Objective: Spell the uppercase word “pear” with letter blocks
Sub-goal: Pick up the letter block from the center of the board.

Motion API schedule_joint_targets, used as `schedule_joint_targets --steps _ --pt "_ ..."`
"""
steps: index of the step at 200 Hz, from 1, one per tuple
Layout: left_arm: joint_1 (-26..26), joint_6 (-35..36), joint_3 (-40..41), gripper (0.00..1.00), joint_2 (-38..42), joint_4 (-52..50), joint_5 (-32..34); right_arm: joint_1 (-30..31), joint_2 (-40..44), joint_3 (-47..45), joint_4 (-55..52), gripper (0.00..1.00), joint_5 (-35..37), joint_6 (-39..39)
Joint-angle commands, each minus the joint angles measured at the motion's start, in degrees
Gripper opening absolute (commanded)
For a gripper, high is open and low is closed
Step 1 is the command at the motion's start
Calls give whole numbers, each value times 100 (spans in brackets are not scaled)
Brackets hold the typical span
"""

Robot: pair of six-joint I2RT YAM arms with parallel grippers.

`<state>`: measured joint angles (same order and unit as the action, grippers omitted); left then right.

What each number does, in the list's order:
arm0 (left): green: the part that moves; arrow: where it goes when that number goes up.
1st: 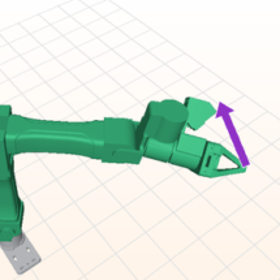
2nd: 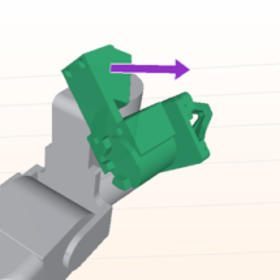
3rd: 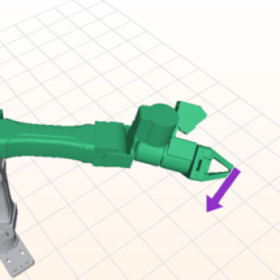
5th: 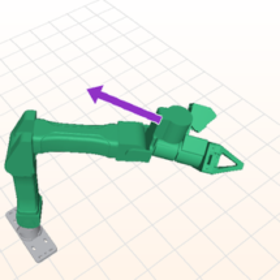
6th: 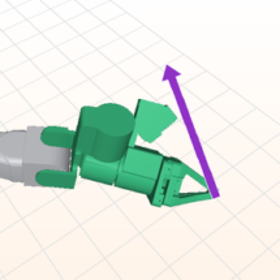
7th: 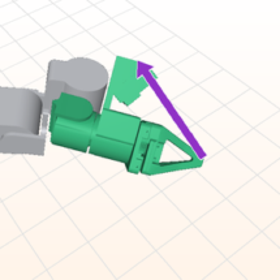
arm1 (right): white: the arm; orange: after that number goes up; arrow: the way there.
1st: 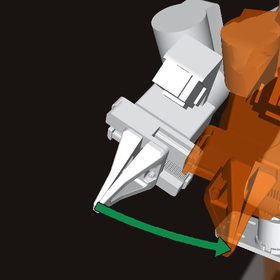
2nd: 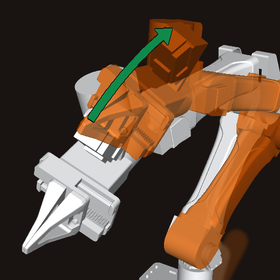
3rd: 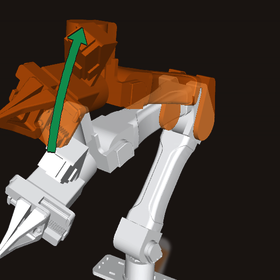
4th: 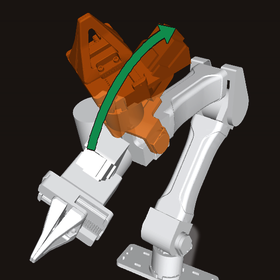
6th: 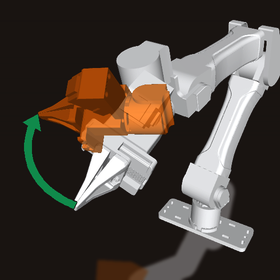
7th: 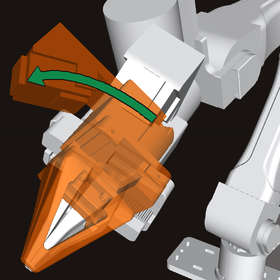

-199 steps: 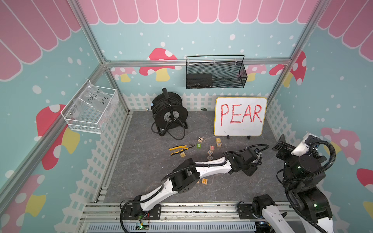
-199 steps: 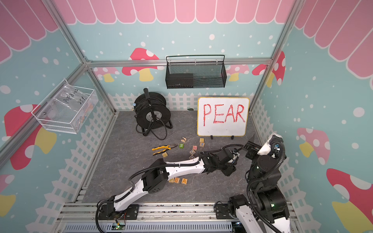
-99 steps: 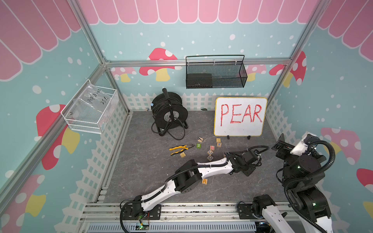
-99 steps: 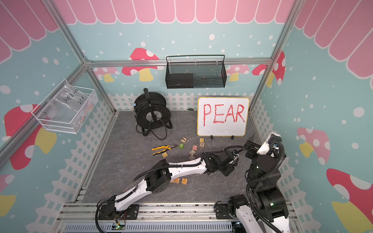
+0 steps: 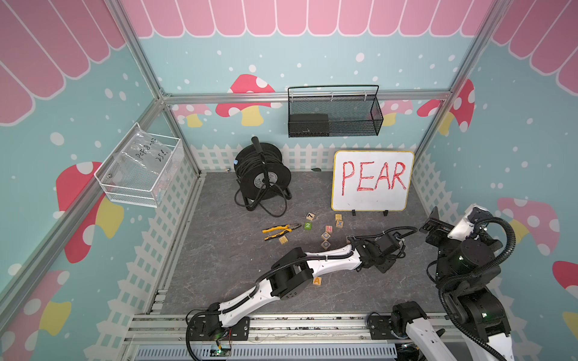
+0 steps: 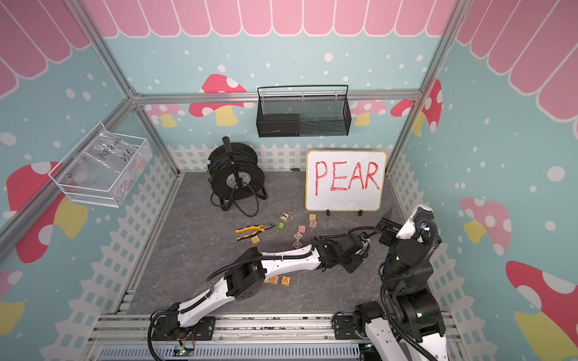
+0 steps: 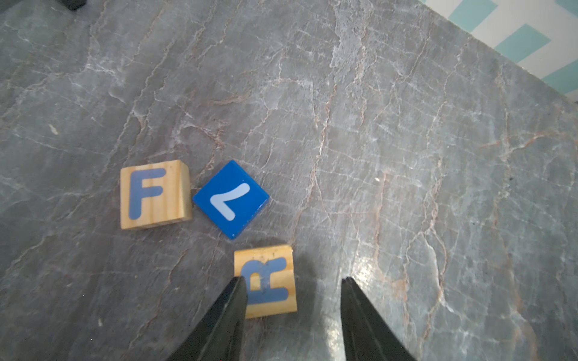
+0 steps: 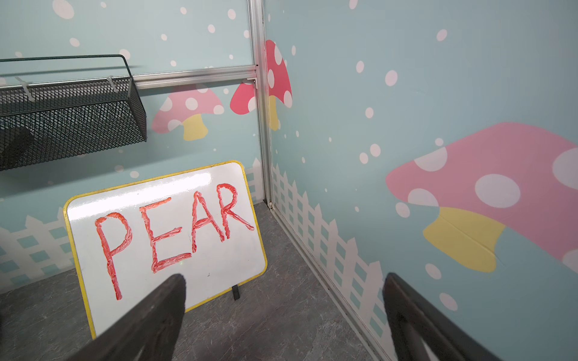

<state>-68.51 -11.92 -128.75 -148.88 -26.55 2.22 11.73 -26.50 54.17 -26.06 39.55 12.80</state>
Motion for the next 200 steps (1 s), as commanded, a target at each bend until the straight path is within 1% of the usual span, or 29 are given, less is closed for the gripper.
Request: schedule_joint_targets --steps 1,53,109,200 --pt "-38 23 203 52 354 133 97 10 66 -89 138 99 2 -119" --pt "-33 57 366 52 554 242 190 6 83 -132 204 99 -17 -154" --pt "-8 93 316 52 353 220 195 12 77 -160 224 100 -26 -188" --pt "4 164 -40 51 -152 -63 254 5 48 -183 225 100 -75 -194"
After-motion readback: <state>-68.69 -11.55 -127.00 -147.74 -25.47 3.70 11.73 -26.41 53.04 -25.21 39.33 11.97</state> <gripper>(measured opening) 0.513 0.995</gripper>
